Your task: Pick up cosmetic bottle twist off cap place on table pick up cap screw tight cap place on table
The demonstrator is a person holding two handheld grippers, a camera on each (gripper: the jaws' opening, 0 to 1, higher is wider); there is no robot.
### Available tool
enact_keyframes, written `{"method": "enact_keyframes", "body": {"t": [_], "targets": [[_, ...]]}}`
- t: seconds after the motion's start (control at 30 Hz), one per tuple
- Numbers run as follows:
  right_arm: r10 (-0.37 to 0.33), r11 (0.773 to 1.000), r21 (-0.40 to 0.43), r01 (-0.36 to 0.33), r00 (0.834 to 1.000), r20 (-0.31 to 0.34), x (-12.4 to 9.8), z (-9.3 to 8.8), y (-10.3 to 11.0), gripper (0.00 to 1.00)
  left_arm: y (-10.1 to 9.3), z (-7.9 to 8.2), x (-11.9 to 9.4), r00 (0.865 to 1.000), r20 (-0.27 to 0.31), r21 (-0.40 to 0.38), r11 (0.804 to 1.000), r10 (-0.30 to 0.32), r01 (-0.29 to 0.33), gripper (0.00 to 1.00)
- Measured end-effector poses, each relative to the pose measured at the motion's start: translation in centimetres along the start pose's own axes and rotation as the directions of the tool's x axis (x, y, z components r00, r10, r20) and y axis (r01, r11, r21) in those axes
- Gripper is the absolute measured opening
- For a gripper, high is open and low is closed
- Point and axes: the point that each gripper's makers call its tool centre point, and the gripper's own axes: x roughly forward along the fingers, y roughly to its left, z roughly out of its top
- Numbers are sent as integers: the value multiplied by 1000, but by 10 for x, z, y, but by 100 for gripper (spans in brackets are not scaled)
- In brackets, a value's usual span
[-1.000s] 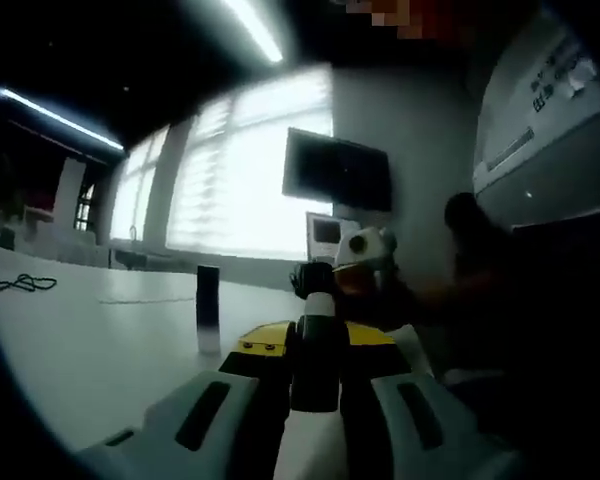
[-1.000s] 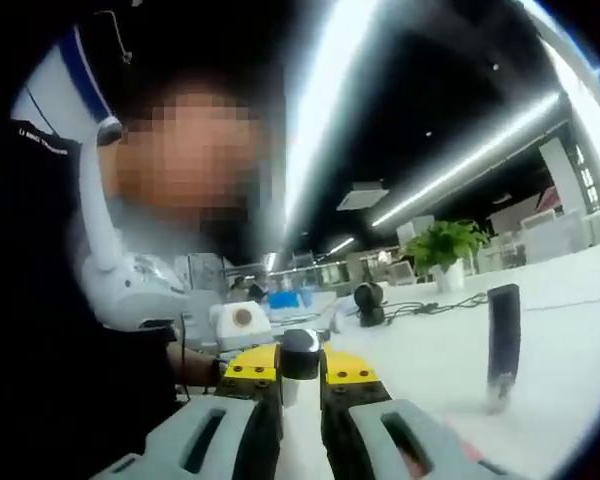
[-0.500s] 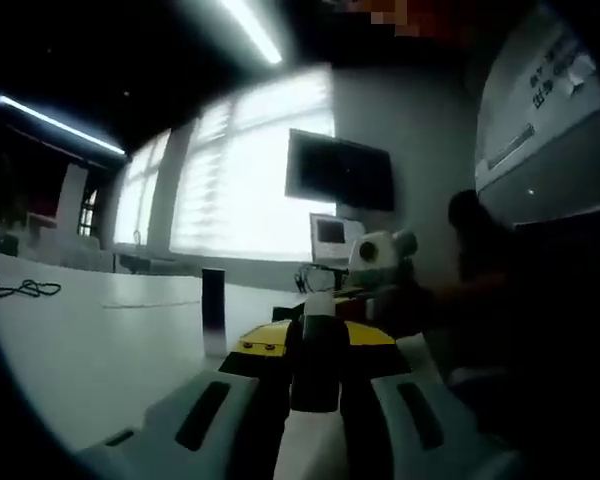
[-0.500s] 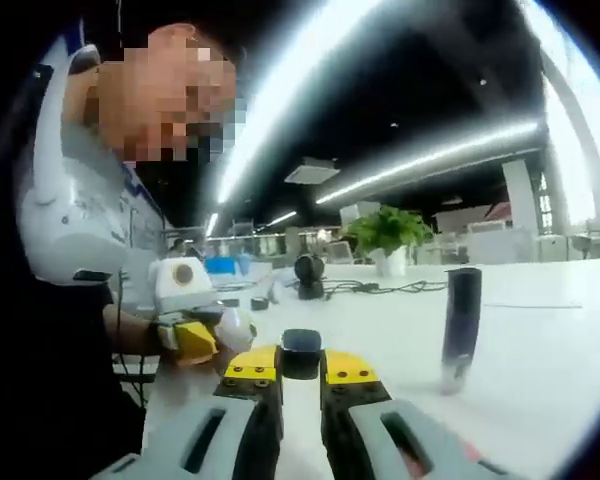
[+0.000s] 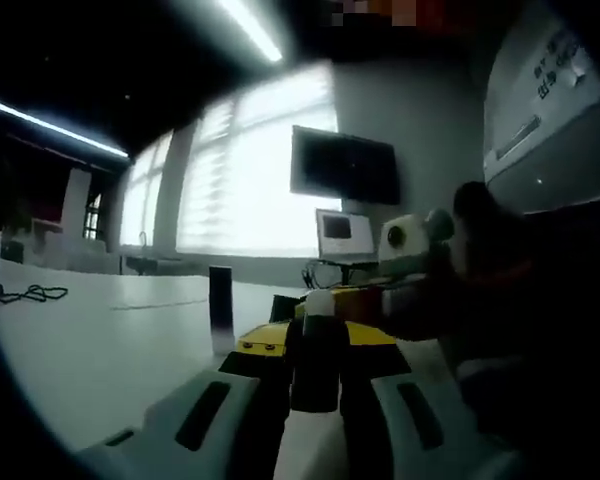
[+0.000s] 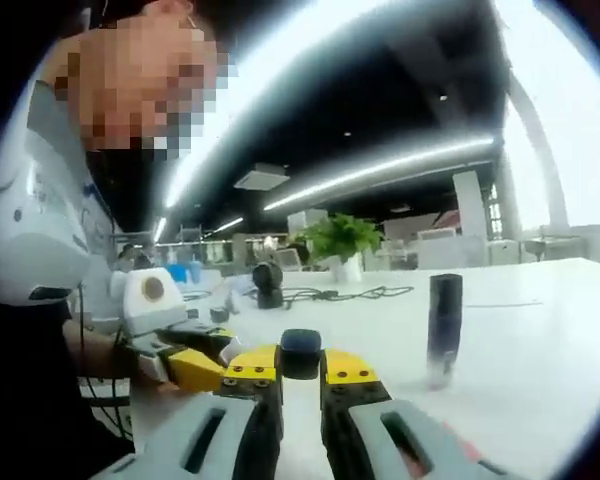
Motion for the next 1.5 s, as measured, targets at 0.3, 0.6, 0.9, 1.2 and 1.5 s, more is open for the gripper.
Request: {"method": "enact_keyframes", "body": {"t": [0.3,0.6,0.9,1.2,1.5], "targets": [[8,998,-64,-10,1000,-29,4,-1,7,7,4,-12,2,998,-61,18,1000,19,-18,8],[7,998,-58,-9,1000,-28,2,-5,1,8,-1,-27,5,992,-124,61,998,18,-10,8],[236,971,-32,-236,972,13,-10,7,11,8,0,-36,6,984,-176,55,998,11,-2,8],[388,920,-41,-389,921,-36,-5,5,7,8,3,-48,7,972,-234,18,1000,-9,13,8],[420,907,-23,-421,907,-39,3,1,3,8,7,-51,5,967,-252,-38,999,-22,13,8]]}}
